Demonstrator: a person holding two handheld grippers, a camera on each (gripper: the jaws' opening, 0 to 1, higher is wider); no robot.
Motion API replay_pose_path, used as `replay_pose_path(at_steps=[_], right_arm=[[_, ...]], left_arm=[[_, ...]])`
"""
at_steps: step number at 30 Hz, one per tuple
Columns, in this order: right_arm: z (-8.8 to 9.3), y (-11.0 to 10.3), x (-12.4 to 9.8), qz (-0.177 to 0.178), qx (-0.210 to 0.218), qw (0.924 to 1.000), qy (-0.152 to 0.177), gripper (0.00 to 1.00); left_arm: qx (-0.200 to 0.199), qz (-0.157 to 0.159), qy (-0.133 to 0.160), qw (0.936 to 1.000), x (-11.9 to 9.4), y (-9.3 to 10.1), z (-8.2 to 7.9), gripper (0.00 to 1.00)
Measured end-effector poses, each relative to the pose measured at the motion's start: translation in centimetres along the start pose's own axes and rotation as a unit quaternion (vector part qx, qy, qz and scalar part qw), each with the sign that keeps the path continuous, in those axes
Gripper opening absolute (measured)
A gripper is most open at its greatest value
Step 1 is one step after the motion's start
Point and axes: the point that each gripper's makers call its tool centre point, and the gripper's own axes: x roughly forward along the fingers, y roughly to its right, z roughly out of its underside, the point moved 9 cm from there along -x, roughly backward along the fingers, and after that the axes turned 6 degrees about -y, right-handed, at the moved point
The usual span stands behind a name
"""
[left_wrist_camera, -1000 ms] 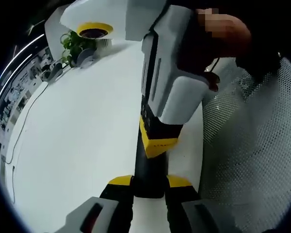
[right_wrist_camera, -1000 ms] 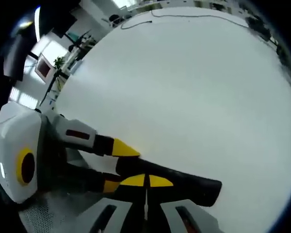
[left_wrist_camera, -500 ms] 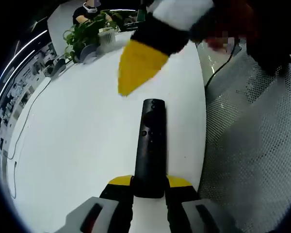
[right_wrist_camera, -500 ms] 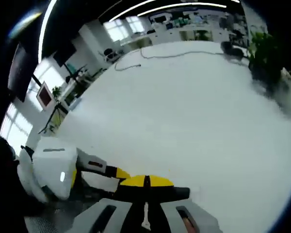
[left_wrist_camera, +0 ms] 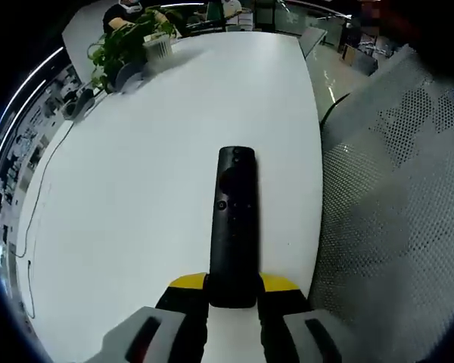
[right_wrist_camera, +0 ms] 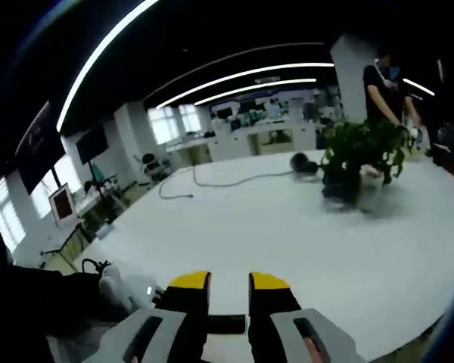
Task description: Press the specified remote control buttons in sequence, fully releasing each button before pressing the next.
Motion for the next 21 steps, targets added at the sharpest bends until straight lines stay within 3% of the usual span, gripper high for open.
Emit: replay_pose_path(at_steps=[2, 4, 6, 11, 15, 21], right_arm=[[0.1, 0.1, -0.8, 0.021, -0.008, 0.9996, 0.019, 0.37], [0.4, 0.3, -1.1, 0.052, -0.024, 0.9976, 0.038, 0.58], [1.0, 0.4, -1.0, 0.072, -0.023, 0.9963, 0.042, 0.72], [2.2, 1.1, -0.3, 0.139, -0.02, 0.9888, 0.051, 0.92], [1.7, 1.3, -0.3, 0.191, -0.058, 0.9777, 0.067, 0.95], [2.0, 1.8, -0.3, 0.205, -0.048, 0.9758, 0.06, 0.96]], left_arm=[[0.001, 0.0, -0.002, 1.0, 0.0, 0.0, 0.0, 0.25], [0.003, 0.005, -0.002, 1.0, 0.0, -0.1, -0.1, 0.25], [0.0, 0.014, 0.001, 0.9999, 0.0, -0.4, 0.0, 0.24], [-0.006, 0.024, 0.016, 0.9996, 0.0, -0.5, 0.4, 0.24], [0.005, 0.026, 0.012, 0.9996, -0.1, -0.8, 0.4, 0.24], [0.021, 0.035, 0.003, 0.9992, -0.2, -1.8, 0.6, 0.23]])
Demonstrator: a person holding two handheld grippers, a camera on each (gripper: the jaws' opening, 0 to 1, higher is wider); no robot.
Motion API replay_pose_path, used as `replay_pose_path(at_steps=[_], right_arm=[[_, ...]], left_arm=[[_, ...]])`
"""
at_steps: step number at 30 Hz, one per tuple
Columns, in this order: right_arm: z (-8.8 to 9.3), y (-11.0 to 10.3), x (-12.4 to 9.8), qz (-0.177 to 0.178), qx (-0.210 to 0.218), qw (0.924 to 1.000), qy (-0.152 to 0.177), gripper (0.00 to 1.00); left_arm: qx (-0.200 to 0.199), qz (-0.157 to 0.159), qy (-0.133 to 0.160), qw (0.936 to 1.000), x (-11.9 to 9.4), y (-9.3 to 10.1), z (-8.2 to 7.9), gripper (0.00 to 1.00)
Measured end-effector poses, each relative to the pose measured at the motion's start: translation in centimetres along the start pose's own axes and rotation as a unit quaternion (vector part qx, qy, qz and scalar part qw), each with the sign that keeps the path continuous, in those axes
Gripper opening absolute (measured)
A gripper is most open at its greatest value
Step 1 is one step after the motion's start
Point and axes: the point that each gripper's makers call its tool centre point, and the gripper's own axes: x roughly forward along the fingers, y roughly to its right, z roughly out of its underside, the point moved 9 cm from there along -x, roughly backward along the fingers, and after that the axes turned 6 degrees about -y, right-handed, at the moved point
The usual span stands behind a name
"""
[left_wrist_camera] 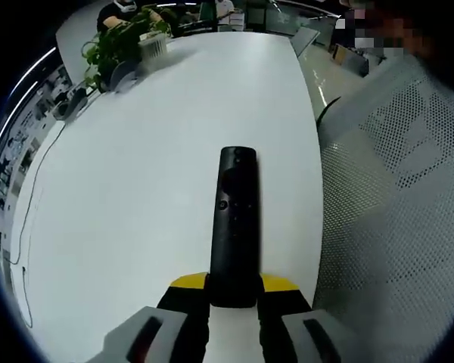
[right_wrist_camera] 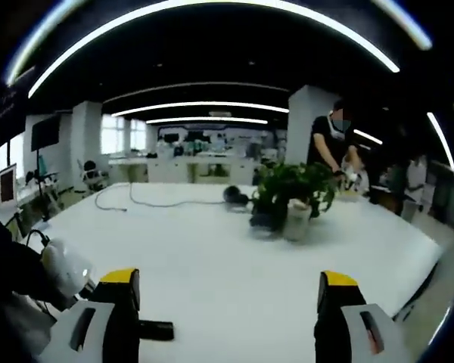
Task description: Press the specified remote control buttons in sequence, fully releasing each button before pressing the next.
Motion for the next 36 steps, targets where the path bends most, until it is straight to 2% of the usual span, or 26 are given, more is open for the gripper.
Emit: replay_pose_path(at_steps=[8, 11, 26, 36], right_arm=[[0.2, 0.0, 0.1, 0.016, -0.021, 0.9996, -0.012, 0.98], [0.1, 0.3, 0.0, 0.021, -0.017, 0.9996, -0.001, 0.99], [0.4, 0.4, 0.4, 0.018, -0.016, 0.9996, -0.018, 0.97], [0.7, 0.3, 0.7, 0.019, -0.025, 0.9989, -0.035, 0.96]], left_arm=[[0.018, -0.008, -0.004, 0.9998, -0.9, -2.3, -0.3, 0.23], [0.009, -0.007, -0.004, 0.9999, -1.3, -4.0, -0.6, 0.23], [0.029, -0.053, -0.03, 0.9978, -3.1, -14.0, -1.6, 0.23], [0.044, -0.075, -0.049, 0.995, -3.0, -18.8, -2.3, 0.23]])
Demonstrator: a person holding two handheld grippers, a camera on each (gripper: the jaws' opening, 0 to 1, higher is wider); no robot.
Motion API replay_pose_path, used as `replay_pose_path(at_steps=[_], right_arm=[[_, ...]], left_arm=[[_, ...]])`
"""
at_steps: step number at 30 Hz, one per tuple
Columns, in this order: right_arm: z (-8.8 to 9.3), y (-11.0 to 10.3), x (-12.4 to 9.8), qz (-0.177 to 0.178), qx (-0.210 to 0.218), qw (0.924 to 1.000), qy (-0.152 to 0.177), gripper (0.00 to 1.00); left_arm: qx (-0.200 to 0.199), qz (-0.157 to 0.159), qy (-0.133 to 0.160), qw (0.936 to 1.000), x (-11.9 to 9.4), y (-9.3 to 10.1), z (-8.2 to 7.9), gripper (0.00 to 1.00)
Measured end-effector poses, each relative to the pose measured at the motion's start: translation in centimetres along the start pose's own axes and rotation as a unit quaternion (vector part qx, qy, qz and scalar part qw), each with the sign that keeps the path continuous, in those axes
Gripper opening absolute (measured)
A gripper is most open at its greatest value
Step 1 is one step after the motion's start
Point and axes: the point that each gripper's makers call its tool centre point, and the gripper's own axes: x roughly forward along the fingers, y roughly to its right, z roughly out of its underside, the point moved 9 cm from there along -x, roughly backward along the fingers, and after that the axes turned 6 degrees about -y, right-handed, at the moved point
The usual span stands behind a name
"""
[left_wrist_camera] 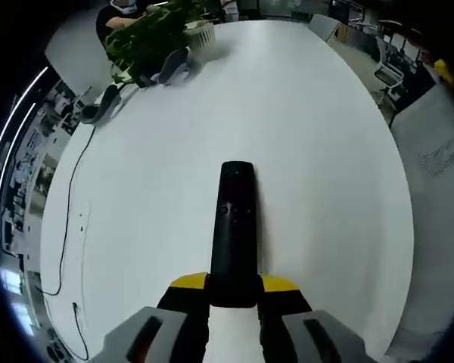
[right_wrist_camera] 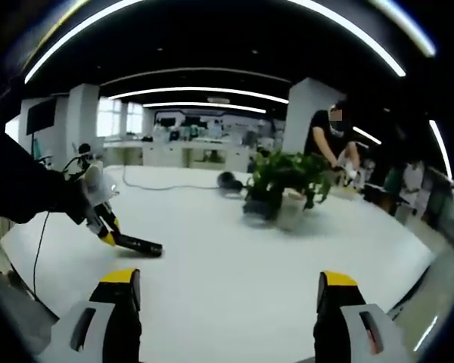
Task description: Press the specified remote control buttons in sequence, fully releasing each button before pressing the next.
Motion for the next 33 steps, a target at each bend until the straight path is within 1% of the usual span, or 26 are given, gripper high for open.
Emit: replay_pose_path(at_steps=[2, 5, 8, 12, 15, 17, 20, 26, 33], right_arm=[[0.1, 0.0, 0.0, 0.0, -0.001, 1.0, -0.003, 0.95], [0.2, 0.0, 0.1, 0.0, -0.004, 0.9999, -0.01, 0.94], [0.3, 0.0, 0.2, 0.001, -0.005, 0.9999, -0.014, 0.94], [0.4, 0.0, 0.2, 0.003, -0.009, 0.9997, -0.02, 0.93], [0.4, -0.1, 0.3, 0.0, -0.01, 0.9997, -0.023, 0.93], [0.4, -0.1, 0.3, 0.001, -0.011, 0.9997, -0.022, 0.93], [0.6, 0.0, 0.4, 0.003, -0.012, 0.9995, -0.03, 0.92], [0.7, -0.1, 0.5, 0.004, -0.016, 0.9991, -0.038, 0.91], [0.9, -0.2, 0.6, 0.005, -0.02, 0.9987, -0.048, 0.9]], left_arm=[[0.011, -0.011, -0.007, 0.9999, 0.3, -0.9, 0.0, 0.23], [0.007, -0.009, -0.009, 0.9999, 0.5, -2.0, -0.2, 0.23], [0.014, -0.02, -0.013, 0.9996, 0.8, -3.2, -0.3, 0.23], [0.012, -0.023, -0.014, 0.9996, 0.9, -4.9, -0.6, 0.23], [0.019, -0.035, -0.016, 0.9991, 1.2, -6.3, -0.9, 0.23], [0.018, -0.038, -0.016, 0.999, 1.4, -7.0, -0.9, 0.23], [0.017, -0.04, -0.017, 0.9989, 1.7, -8.2, -1.1, 0.23], [0.026, -0.045, -0.022, 0.9984, 2.2, -9.2, -1.2, 0.23], [0.039, -0.042, -0.04, 0.9976, 3.4, -10.1, -1.4, 0.23]])
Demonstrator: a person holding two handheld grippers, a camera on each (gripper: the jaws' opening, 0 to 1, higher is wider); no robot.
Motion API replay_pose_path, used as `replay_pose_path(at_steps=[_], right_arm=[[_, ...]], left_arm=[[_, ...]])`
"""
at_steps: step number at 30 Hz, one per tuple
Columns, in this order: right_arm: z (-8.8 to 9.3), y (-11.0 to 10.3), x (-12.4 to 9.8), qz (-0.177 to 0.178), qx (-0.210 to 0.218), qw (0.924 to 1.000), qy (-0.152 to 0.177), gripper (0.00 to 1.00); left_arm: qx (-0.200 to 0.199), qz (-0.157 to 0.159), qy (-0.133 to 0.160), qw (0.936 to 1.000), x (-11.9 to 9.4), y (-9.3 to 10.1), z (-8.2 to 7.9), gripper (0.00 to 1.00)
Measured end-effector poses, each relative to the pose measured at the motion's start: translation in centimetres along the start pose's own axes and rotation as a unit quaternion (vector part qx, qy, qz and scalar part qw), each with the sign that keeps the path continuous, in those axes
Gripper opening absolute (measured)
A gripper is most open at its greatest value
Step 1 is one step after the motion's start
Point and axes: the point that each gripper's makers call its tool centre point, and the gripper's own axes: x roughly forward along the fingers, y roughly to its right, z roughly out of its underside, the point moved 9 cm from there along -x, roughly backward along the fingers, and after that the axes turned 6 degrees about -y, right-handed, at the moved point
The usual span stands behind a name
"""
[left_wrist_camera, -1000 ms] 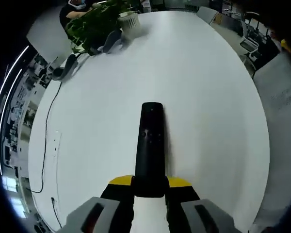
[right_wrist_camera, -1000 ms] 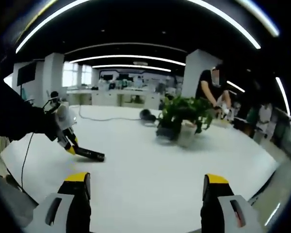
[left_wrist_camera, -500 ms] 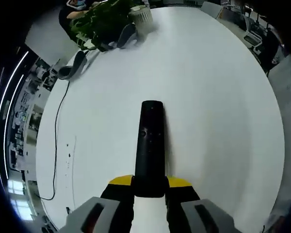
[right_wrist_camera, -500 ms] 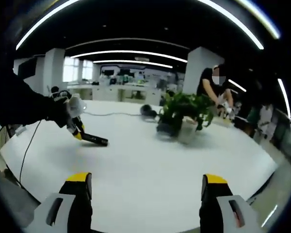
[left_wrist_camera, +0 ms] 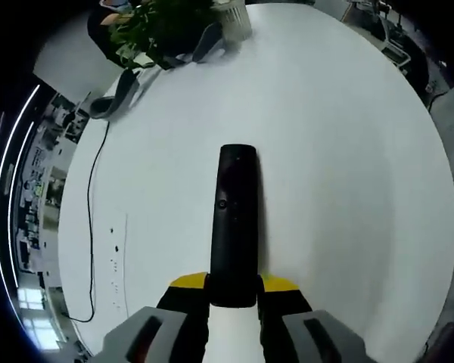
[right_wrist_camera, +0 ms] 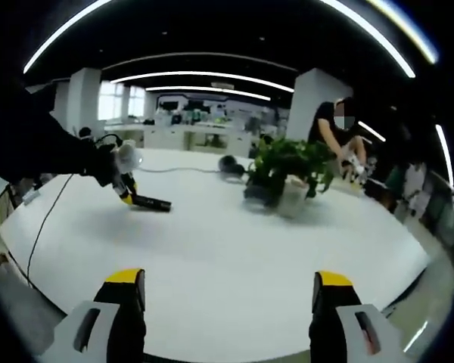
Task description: Press the specified remote control buttons in sequence, fully releasing each button before pressing the next.
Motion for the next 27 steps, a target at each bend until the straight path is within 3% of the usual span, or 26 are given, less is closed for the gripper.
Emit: replay_pose_path(at_steps=[12, 19, 22, 24, 27], right_arm=[[0.2, 0.2, 0.0, 0.003, 0.0, 1.0, -0.005, 0.89], [0.2, 0.2, 0.1, 0.001, 0.0, 1.0, -0.007, 0.88], [0.2, 0.2, 0.1, 0.0, 0.0, 1.0, -0.007, 0.88], [0.1, 0.2, 0.1, 0.0, 0.0, 1.0, -0.005, 0.88], [0.0, 0.2, 0.0, -0.002, 0.003, 1.0, 0.002, 0.89]], left_arm=[[0.016, 0.009, -0.015, 0.9997, 1.5, -1.4, 0.4, 0.24], [0.023, 0.032, -0.003, 0.9992, 1.5, -1.6, 0.6, 0.24], [0.026, 0.021, 0.001, 0.9994, 1.5, -1.4, 0.6, 0.26], [0.011, -0.017, 0.001, 0.9998, 1.3, -1.9, 0.6, 0.34], [-0.004, -0.017, 0.013, 0.9998, 1.3, -1.8, 0.9, 0.39]])
